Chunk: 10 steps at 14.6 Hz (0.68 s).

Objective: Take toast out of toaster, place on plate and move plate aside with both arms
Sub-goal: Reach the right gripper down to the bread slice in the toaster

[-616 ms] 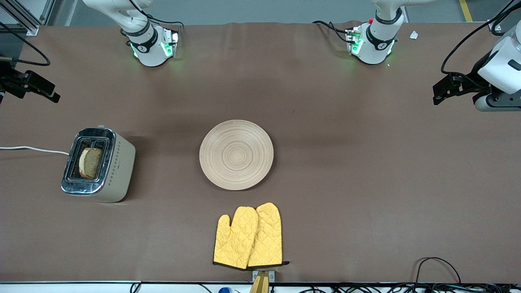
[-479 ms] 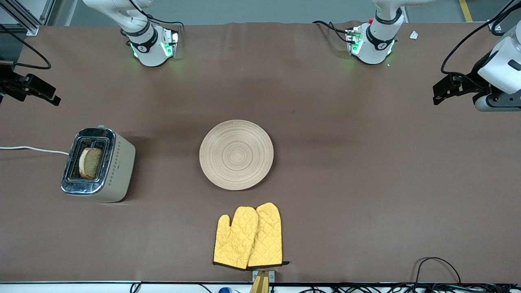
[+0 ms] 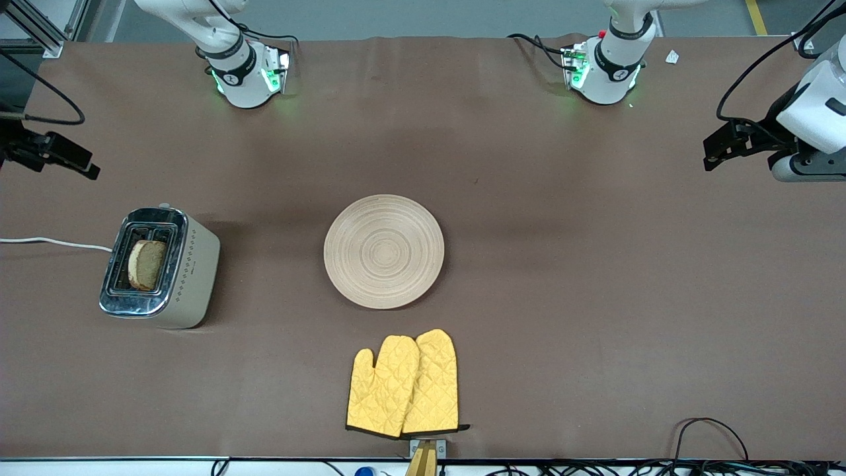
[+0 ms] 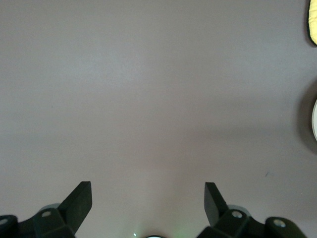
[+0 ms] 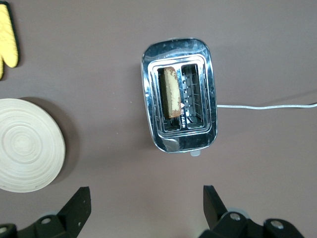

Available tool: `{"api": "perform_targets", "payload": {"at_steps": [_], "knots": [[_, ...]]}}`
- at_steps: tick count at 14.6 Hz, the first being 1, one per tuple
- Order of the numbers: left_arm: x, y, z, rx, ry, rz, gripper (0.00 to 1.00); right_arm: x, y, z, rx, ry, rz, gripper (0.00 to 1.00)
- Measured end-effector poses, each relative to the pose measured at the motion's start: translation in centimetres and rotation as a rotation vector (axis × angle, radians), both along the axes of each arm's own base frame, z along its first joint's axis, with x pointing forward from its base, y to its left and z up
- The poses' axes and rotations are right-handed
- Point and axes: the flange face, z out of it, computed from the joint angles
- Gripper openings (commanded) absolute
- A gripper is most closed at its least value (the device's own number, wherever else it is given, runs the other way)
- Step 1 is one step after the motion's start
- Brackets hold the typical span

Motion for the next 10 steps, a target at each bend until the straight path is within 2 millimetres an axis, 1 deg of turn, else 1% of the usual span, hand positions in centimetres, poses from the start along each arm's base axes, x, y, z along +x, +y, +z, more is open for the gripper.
{"api": "perform_targets", "payload": {"at_steps": [2,5,7,10], "knots": [[0.0,0.1,0.0,0.000,0.000,0.001,1.00,2.3,-0.8,-3.7,-0.001,0.026,0.008,1.00],[0.1,0.1,0.0,0.000,0.001,0.002,1.00,5.8,-1.3,-10.9,-0.003,0.058,0.038,1.00],[0.1,0.1,-0.1,0.000,0.001,0.003,1.00,7.1,-1.3,-15.3,-0.003,0.086,0.042,1.00],[0.1,0.1,-0.1,0.000,0.002,0.003,1.00,8.4,-1.4,-20.2,-0.004,0.117,0.046,0.99]]}}
